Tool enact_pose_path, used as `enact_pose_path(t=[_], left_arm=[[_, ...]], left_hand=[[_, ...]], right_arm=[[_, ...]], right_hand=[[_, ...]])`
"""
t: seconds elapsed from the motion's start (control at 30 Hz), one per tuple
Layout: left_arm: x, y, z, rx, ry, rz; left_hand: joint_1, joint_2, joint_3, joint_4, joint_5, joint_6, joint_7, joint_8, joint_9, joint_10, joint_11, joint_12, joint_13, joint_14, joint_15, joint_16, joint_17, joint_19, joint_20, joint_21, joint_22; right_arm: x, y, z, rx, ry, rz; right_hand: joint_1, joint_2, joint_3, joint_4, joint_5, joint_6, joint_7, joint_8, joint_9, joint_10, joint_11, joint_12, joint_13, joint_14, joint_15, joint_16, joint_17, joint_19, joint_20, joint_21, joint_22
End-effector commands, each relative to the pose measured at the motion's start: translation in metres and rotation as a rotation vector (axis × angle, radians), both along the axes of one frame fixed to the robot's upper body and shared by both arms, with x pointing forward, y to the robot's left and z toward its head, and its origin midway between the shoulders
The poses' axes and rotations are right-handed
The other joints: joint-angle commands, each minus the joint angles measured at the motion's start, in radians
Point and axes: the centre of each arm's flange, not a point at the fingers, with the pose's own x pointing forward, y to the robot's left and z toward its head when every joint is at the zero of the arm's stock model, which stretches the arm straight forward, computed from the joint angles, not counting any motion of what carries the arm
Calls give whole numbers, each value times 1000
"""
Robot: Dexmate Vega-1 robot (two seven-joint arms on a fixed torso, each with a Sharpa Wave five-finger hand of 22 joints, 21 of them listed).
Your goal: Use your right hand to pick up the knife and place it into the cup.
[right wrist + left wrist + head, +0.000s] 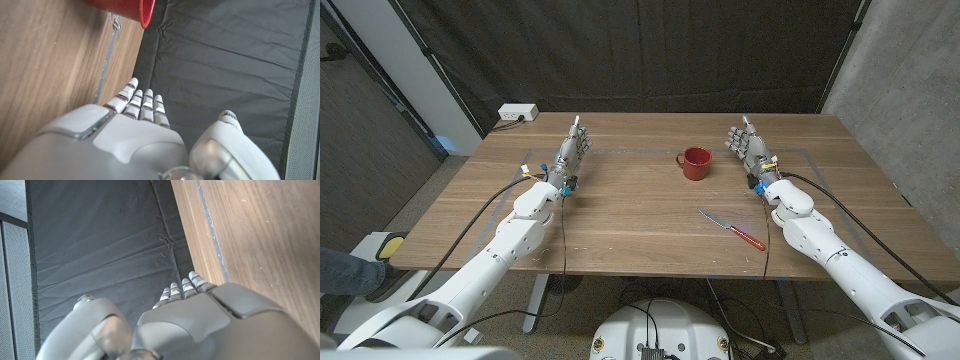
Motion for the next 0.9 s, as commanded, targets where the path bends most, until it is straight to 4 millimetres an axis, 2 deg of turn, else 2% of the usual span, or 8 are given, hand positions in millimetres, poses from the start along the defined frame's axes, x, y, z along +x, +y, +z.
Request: enact_pose_path(t=[0.03,0.17,0.4,0.9], left_arm=[[-6,-1,2,14,-16,-17],[-8,-1,3,22,-14,-26],[-11,0,4,38,-15,-36],[-15,-4,7,37,-33,-37]], left_hand=[[5,3,-1,3,8,-7,-2,5,5,-4,-5,6,3,-8,-3,6,2,-7,-6,2,5],[7,6,-1,2,9,-3,-3,7,5,-1,-7,7,1,-4,-4,7,2,-5,-7,1,5],[17,16,0,-4,11,7,-6,8,5,16,-13,12,-8,22,-11,13,0,33,-23,5,5],[25,24,0,-8,12,24,-3,12,5,26,-12,13,-14,29,-15,12,0,34,-19,-2,6]], right_arm=[[-18,4,-8,17,-42,-22],[-30,0,-10,22,-64,-34],[-49,-5,-13,9,-87,-50],[-89,-24,-28,-6,-108,-86]], right_hand=[[19,4,10,-6,2,21,-4,10,2,26,-7,13,2,26,-7,9,4,15,-19,1,3],[26,7,12,-10,2,36,-9,15,2,36,-12,16,2,35,-11,10,4,26,-22,1,3],[33,10,14,-14,2,40,-12,15,2,39,-14,16,3,39,-13,9,4,34,-25,0,3],[49,14,18,-24,1,50,-15,17,3,51,-17,18,3,51,-17,9,4,46,-26,-3,3]])
